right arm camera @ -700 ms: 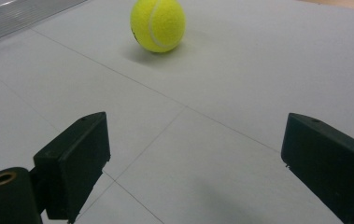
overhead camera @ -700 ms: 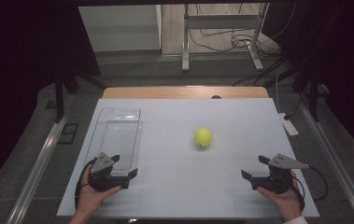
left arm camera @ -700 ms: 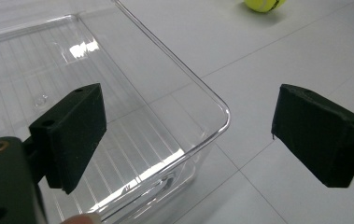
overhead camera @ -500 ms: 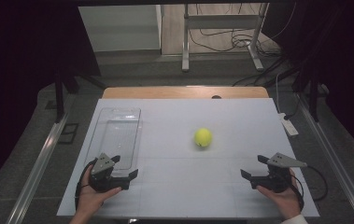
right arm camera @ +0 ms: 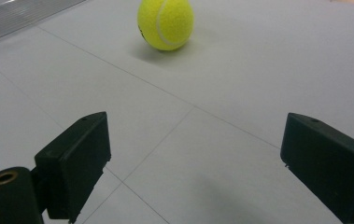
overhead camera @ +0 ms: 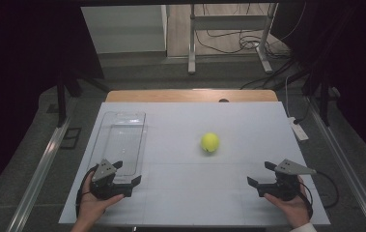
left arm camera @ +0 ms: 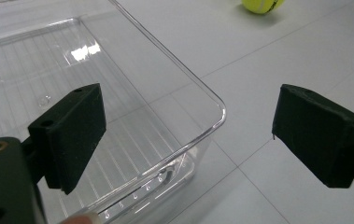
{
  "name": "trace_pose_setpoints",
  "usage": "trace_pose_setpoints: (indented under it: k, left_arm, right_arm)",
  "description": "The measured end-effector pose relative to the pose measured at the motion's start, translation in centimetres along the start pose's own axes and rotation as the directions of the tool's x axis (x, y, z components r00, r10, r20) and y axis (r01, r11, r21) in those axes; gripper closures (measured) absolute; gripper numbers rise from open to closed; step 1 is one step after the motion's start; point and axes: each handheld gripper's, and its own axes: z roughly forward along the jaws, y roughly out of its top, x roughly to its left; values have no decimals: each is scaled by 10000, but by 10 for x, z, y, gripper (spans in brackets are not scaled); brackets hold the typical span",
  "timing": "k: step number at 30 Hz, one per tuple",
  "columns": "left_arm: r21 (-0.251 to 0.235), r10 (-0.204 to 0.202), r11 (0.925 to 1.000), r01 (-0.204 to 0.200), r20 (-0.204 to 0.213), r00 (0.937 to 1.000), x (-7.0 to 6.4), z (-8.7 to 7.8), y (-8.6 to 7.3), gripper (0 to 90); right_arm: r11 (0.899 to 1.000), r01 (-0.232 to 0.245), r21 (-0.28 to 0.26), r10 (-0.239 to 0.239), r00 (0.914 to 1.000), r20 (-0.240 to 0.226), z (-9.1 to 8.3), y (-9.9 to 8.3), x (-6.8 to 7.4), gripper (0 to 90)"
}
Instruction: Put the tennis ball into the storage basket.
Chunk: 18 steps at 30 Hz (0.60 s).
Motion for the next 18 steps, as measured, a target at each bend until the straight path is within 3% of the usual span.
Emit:
trace_pose_setpoints:
  k: [10,18]
  left_arm:
    - [48,69,10000,-69,44,10000,-2,1,2,109]
    - [122,5,9999,-9,390,9992,-4,1,5,104]
  right_arm:
    - [9999,-127,41,126,9999,29,-2,-3,-1,91]
    - [9999,-101,41,102,9999,-28,-2,-3,-1,94]
